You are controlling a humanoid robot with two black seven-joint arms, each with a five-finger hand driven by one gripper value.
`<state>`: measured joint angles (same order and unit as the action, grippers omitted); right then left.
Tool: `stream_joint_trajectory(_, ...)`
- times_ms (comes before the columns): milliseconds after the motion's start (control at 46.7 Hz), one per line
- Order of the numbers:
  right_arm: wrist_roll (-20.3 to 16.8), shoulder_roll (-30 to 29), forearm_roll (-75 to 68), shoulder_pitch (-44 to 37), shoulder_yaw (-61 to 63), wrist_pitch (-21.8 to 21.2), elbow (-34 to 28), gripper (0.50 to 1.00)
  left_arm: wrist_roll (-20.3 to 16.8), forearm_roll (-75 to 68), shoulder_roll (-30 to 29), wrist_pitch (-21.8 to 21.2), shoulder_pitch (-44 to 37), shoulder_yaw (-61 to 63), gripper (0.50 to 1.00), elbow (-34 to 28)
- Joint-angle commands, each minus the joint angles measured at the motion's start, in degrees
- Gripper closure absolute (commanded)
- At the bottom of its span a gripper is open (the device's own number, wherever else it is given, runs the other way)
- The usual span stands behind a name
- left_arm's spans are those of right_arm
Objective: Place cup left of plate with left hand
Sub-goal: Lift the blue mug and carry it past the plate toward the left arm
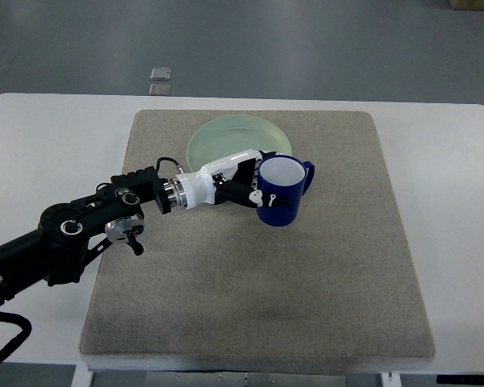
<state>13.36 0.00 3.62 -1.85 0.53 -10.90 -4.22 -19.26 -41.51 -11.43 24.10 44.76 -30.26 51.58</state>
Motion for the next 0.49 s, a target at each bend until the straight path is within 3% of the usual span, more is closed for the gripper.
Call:
stream_joint_trajectory(0,0.00,0.00,-0.02,0.00,0.00,0.00,0.00,0.568,0.01,0.03,-0.52,-1.07,1.03,-2.25,0.804,-0.07)
stream_joint_trajectory(193,0.00,0.00,-0.02,0.00,0.00,0.00,0.00,0.568,0.01,0.29,-4.04,-4.15,2.00,-7.79,0.787,-2.62)
stream_joint_trajectory(471,0.00,0.00,-0.02,0.00,0.00,0.00,0.00,0.568,-0.78,0.47,-9.49,-3.80,1.39,-11.75,0.778,-8.77)
